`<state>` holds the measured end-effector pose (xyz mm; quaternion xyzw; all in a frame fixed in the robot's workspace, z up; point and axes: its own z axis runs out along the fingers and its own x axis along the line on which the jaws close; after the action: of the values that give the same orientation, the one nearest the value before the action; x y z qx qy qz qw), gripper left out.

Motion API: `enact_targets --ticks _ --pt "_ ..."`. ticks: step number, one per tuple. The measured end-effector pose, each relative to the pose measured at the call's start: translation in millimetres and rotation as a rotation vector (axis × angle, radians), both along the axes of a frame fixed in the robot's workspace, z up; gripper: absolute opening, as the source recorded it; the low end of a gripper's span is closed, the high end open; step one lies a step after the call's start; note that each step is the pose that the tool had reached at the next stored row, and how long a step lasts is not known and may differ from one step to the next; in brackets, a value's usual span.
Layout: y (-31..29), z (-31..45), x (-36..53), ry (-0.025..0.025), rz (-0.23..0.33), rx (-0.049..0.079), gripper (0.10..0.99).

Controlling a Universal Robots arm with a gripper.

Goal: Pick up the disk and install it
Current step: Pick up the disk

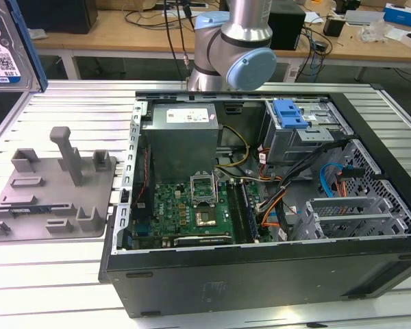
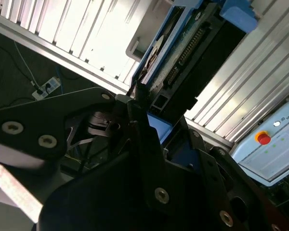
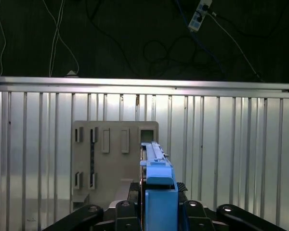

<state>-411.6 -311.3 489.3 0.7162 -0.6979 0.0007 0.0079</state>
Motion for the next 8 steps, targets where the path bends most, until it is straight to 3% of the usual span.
enact_targets --ticks 5,8 --pt "-1.3 0.4 2.3 0.0002 0.0 0.0 0.365" --pt "-6.3 0.3 13.4 0.0002 0.0 0.0 0.365"
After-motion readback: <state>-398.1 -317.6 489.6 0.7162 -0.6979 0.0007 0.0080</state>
